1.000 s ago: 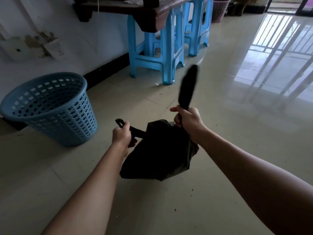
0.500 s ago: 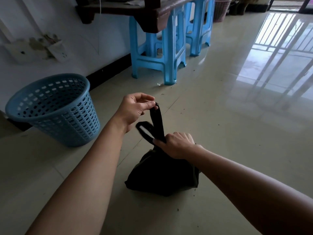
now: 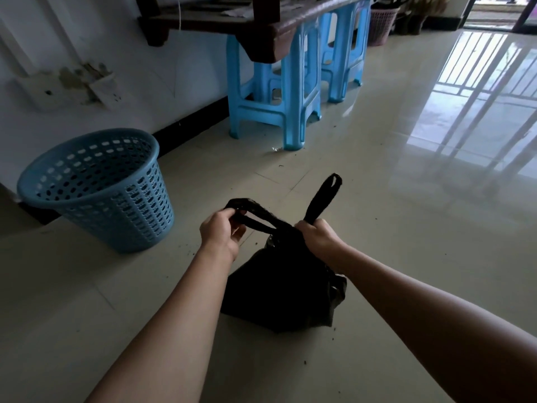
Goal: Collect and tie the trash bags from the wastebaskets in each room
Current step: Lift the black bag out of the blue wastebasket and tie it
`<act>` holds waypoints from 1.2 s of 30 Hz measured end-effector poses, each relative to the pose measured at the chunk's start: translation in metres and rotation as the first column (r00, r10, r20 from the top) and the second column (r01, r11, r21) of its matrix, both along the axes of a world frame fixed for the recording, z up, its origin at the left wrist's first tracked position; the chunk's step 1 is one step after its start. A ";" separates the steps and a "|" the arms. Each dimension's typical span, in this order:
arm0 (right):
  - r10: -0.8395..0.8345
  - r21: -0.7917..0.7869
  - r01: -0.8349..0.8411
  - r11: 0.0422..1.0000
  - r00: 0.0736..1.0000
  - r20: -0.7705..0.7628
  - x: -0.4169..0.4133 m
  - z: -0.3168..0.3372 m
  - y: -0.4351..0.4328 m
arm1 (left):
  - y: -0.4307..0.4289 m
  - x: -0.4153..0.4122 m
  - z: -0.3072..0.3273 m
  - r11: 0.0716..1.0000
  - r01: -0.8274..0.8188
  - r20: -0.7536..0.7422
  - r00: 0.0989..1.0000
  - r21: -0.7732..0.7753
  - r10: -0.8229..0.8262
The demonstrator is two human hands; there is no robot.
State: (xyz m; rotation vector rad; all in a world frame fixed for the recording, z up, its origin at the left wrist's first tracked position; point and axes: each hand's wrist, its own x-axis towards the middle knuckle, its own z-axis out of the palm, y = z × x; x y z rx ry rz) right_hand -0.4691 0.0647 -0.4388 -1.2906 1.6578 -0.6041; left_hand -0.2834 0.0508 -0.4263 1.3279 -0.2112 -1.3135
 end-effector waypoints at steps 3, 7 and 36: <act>-0.066 0.216 0.021 0.976 0.977 0.202 -0.011 0.009 -0.003 | 0.006 -0.002 -0.005 1.000 0.002 -0.133 0.991 -0.004 -0.002; -0.251 0.463 -0.052 0.885 0.784 0.568 -0.027 0.012 -0.006 | 0.017 -0.005 -0.013 0.876 0.463 0.007 0.885 -0.135 -0.466; 0.116 -0.351 -0.306 0.885 0.875 -0.470 -0.027 0.008 -0.010 | 0.018 -0.022 -0.007 0.535 0.826 0.550 0.368 0.177 -0.750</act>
